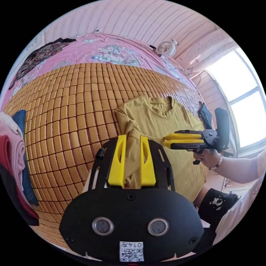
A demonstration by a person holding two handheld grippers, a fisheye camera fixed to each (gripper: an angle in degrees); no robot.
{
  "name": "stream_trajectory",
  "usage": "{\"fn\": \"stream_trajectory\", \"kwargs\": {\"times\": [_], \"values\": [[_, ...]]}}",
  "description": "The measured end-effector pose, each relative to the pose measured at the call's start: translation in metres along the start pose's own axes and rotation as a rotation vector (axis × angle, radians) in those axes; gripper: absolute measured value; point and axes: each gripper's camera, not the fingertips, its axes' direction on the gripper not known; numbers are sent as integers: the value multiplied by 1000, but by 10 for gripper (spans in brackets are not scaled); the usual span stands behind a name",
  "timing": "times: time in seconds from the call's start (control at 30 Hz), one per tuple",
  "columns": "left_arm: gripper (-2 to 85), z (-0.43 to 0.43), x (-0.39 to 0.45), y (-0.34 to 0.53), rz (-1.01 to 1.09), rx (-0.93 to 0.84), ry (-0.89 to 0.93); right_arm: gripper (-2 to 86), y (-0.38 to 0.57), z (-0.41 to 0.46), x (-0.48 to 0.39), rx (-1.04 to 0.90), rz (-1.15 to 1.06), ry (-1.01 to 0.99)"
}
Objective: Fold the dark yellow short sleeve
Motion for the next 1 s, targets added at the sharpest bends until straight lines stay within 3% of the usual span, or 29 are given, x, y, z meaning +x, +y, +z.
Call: {"fn": "stream_trajectory", "kwargs": {"times": [0.13,0.3,0.47,0.6,0.73,1.0], "values": [[1,-2,-7,9,-37,1,29,-4,-2,6,-18,12,-66,69],[-9,-61,-24,69,-226,257,58,-9,-12,-21,-55,160,-351,131],[-4,-109,-32,155,-490,525,-69,-3,-89,-16,-110,317,-574,-166],[31,-111,-44,227,-751,603,-127,23,-131,0,-146,313,-636,-216],[45,-100,-54,253,-831,554,-137,18,-131,34,-151,188,-635,-49],[93,-64,-79,219,-739,422,-76,25,-98,99,-196,-59,-617,-64]]}}
